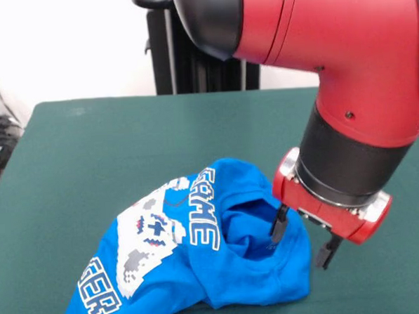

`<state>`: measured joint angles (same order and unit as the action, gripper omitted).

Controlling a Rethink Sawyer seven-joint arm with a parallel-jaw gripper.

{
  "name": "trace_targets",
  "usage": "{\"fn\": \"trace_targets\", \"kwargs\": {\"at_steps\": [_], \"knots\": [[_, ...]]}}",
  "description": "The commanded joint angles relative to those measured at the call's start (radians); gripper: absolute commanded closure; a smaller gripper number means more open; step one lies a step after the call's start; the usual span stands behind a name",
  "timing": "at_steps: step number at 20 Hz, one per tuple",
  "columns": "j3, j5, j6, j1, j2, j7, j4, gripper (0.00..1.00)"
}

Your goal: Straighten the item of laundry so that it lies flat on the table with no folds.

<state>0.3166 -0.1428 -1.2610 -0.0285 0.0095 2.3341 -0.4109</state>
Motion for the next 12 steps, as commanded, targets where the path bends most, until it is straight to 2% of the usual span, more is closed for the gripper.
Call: {"fn": "trace_targets", "kwargs": {"at_steps": [1,6,12], "knots": [[-0.068,-0.007,-0.11,-0.027,0.017,0.023,-0.068,0.0],[-0.042,0.008,-0.136,-0.038,0.017,0.045,-0.071,0.0],[-0.081,0.007,-0.042,-0.053,-0.034,0.026,-0.208,0.0]]}}
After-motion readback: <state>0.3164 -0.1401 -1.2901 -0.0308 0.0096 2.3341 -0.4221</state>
